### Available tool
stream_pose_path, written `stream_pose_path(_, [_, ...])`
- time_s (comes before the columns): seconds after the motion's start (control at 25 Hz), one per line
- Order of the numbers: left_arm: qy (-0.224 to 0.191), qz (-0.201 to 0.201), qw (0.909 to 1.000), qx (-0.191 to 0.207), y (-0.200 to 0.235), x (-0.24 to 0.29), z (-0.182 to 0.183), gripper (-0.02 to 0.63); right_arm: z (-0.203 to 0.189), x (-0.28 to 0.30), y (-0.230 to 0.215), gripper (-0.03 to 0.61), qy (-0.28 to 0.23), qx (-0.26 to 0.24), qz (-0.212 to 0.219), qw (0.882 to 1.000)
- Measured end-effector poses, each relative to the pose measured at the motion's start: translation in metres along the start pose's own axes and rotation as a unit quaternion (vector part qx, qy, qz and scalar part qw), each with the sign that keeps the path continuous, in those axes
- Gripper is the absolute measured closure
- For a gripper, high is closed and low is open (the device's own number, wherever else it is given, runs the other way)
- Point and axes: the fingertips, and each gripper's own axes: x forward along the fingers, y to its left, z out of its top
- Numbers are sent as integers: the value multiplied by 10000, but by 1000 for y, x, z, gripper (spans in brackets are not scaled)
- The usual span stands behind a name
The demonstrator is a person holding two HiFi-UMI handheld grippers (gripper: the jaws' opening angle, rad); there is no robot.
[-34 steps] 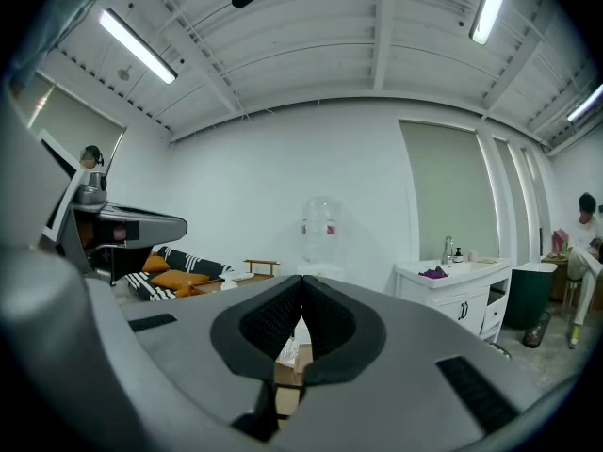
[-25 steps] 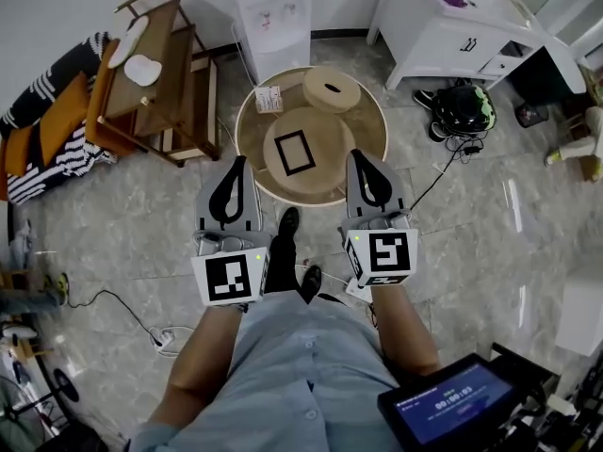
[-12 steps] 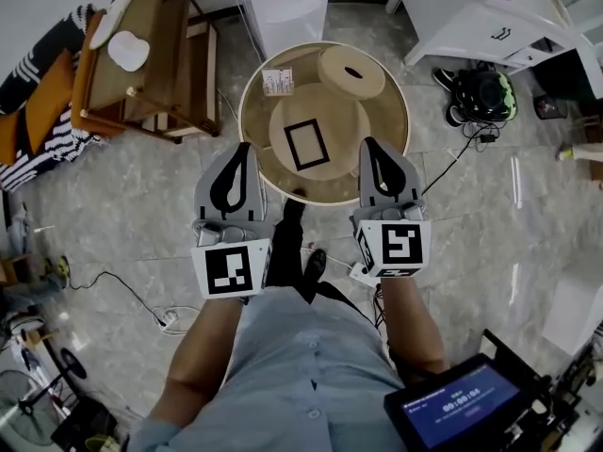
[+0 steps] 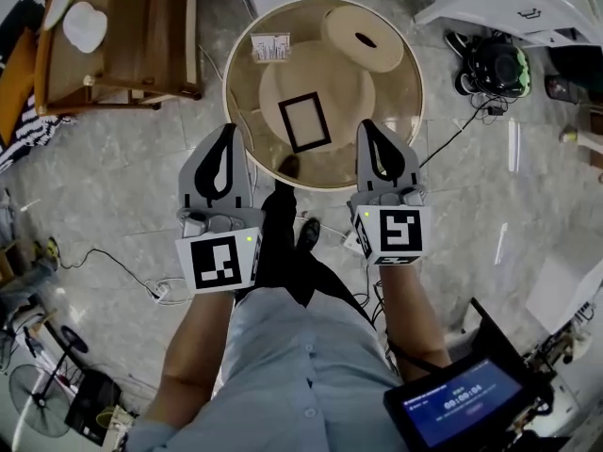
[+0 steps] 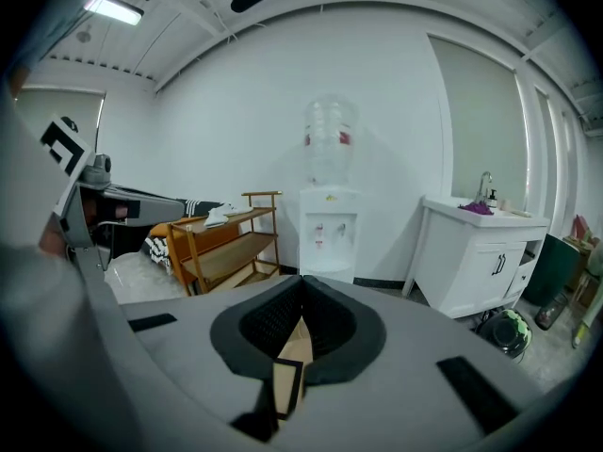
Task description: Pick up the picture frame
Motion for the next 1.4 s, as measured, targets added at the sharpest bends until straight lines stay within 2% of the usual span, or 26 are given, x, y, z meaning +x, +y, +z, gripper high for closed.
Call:
stream_pose_path(0.4, [760,-56,9968,-260,14,58,-87,603,-83,67,-2,565,843,110,183,9962])
stream_pose_path(0.56, [804,-63,9962,-320,18,82,-109,603,-105,92,-5,565,956,65,226,9951])
stream_pose_path(0.72, [1043,-97,9940,-316,23,90,-142,603,-131,108,-2,565,1136,124,226,9932])
stream_pose_path(1.2, [1494,-203,9876,-432,22,121,-236,603,-243,146,-1,564,1720,218,298,9844])
stream_pose_path(1.32, [1530,-139,9863,-603,27,124,-240,603,-251,151,5,565,1821,238,340,9824])
stream_pose_path(1.4, [1579,-181,9859,-526,27,122,-242,603,-255,151,7,563,1871,251,362,9813])
